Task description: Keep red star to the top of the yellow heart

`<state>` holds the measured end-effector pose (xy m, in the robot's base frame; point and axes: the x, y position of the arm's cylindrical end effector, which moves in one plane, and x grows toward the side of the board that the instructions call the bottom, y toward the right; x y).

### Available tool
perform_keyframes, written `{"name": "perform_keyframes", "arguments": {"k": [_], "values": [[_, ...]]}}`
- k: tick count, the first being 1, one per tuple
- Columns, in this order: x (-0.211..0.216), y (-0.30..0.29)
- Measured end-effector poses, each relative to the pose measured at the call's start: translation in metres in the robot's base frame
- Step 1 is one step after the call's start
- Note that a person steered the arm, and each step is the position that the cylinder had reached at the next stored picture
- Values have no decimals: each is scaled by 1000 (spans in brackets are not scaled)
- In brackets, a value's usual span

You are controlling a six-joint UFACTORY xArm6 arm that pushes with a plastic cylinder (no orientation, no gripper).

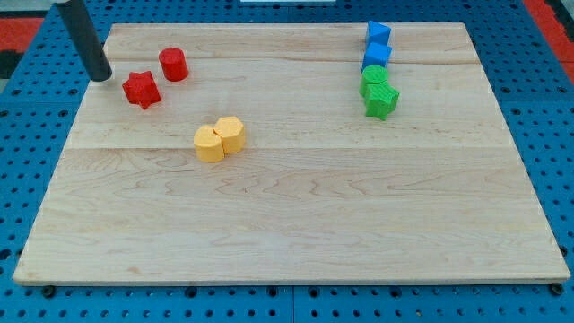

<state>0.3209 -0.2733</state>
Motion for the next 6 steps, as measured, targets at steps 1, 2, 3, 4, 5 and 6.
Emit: {"name": "perform_keyframes", "arguments": {"k": [1,2,3,4,5,6], "values": [[15,12],[15,52],[18,75],[25,71],[52,91],[71,109]]}}
